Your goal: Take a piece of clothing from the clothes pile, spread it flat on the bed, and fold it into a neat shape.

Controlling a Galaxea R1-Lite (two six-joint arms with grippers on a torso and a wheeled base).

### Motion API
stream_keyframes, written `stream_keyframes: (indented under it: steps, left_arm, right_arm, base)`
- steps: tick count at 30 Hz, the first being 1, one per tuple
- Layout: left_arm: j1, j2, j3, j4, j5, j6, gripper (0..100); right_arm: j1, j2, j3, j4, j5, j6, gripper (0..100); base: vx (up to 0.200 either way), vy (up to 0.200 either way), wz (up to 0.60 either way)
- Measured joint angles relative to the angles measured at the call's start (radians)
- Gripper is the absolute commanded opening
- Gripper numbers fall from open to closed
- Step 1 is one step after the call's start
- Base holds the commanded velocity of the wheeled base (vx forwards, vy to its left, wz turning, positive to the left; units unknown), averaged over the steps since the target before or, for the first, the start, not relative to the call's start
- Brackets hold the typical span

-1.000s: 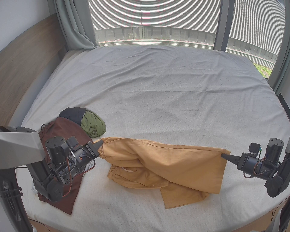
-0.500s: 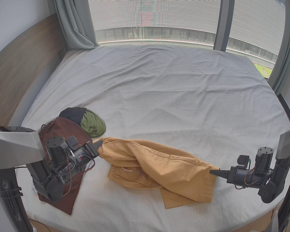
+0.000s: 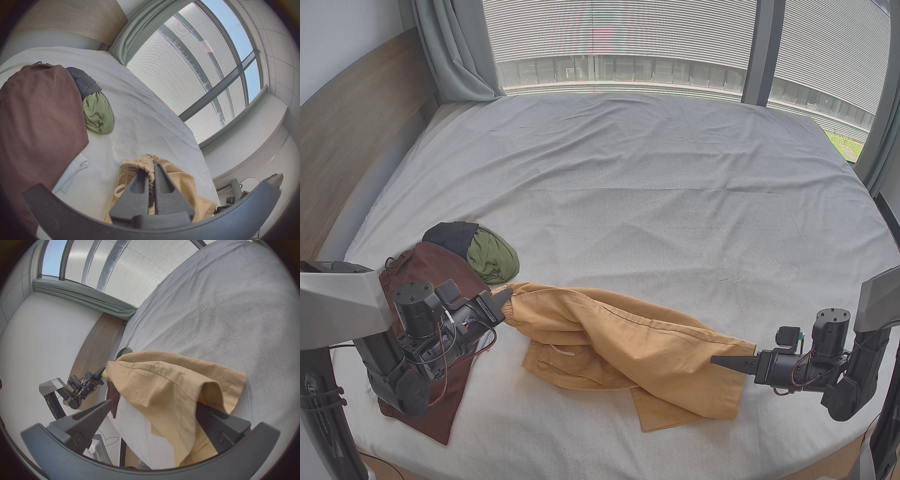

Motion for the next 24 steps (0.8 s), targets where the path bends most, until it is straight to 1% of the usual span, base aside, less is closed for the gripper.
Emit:
stream_keyframes:
  steps: [7,16,24]
  left_arm:
    - [-0.002,0.000,0.000,0.000,0.000,0.000,0]
    - [-0.002,0.000,0.000,0.000,0.000,0.000,0]
    - [-0.001,0.000,-0.001,0.000,0.000,0.000,0]
  right_arm:
    - [0.007,0.003,-0.037,0.000,0.000,0.020,100]
    - [0.045,-0.015,-0.078,0.000,-0.004,0.043,100]
    - [0.044,-0.013,-0.101,0.000,-0.007,0.043,100]
  base:
    - [0.000,0.000,0.00]
    - [0.000,0.000,0.00]
    - [0.000,0.000,0.00]
